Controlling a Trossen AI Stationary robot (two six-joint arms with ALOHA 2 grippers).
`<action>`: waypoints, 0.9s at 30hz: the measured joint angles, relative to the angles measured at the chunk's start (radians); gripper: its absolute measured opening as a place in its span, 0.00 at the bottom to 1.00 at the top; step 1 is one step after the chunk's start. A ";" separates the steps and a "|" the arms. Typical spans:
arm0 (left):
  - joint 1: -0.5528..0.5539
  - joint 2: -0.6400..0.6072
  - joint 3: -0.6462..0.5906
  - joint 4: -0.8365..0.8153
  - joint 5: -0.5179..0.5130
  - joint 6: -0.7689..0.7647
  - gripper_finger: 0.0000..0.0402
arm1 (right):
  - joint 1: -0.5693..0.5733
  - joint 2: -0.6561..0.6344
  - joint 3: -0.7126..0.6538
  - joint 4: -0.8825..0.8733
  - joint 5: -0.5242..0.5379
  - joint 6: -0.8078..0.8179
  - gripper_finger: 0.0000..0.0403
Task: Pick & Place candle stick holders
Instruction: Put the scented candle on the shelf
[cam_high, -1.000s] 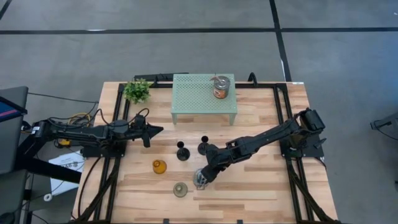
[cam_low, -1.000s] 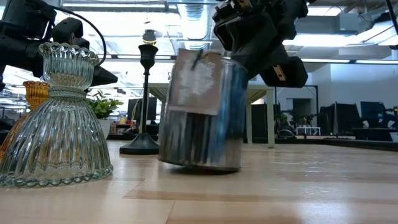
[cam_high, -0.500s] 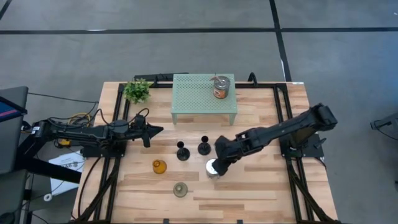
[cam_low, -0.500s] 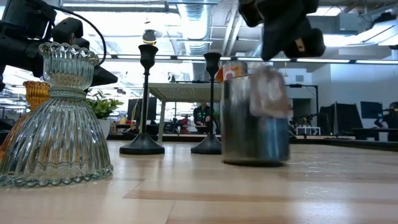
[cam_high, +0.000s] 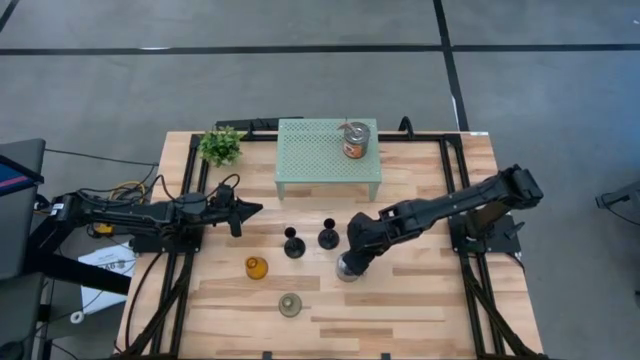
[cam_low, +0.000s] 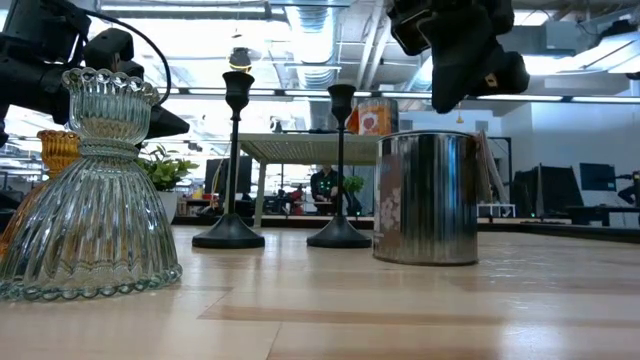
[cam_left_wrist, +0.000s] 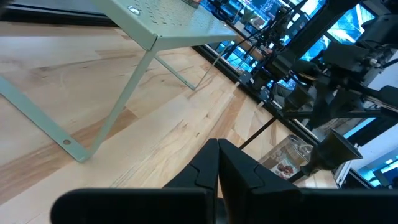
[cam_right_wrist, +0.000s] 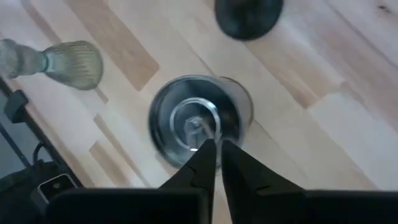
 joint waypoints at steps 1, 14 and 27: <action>0.000 0.000 0.000 0.000 0.000 0.000 0.03 | -0.003 0.001 0.000 -0.008 0.000 0.000 0.08; 0.000 0.006 0.000 0.000 0.000 0.000 0.02 | -0.012 0.092 -0.002 0.009 -0.012 -0.050 0.25; 0.000 0.007 0.000 0.000 0.000 0.000 0.03 | -0.030 0.098 -0.030 0.019 -0.019 -0.060 0.19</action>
